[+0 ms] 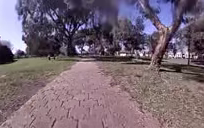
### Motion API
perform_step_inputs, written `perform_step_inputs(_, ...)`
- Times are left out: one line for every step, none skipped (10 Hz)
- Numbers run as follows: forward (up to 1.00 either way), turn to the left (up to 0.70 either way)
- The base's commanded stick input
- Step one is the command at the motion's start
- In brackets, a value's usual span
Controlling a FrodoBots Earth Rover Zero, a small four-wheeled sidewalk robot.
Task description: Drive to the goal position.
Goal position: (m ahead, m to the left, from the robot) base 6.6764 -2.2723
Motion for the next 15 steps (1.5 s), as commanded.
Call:
perform_step_inputs(0.7,0.25)
perform_step_inputs(0.7,0.19)
perform_step_inputs(0.7,0.0)
perform_step_inputs(0.7,0.0)
perform_step_inputs(0.7,0.0)
perform_step_inputs(0.7,0.0)
perform_step_inputs(0.7,0.0)
perform_step_inputs(0.7,0.0)
perform_step_inputs(0.7,0.0)
perform_step_inputs(0.7,0.0)
perform_step_inputs(0.7,0.0)
perform_step_inputs(0.7,0.0)
perform_step_inputs(0.7,0.0)
perform_step_inputs(0.7,0.0)
perform_step_inputs(0.7,0.0)
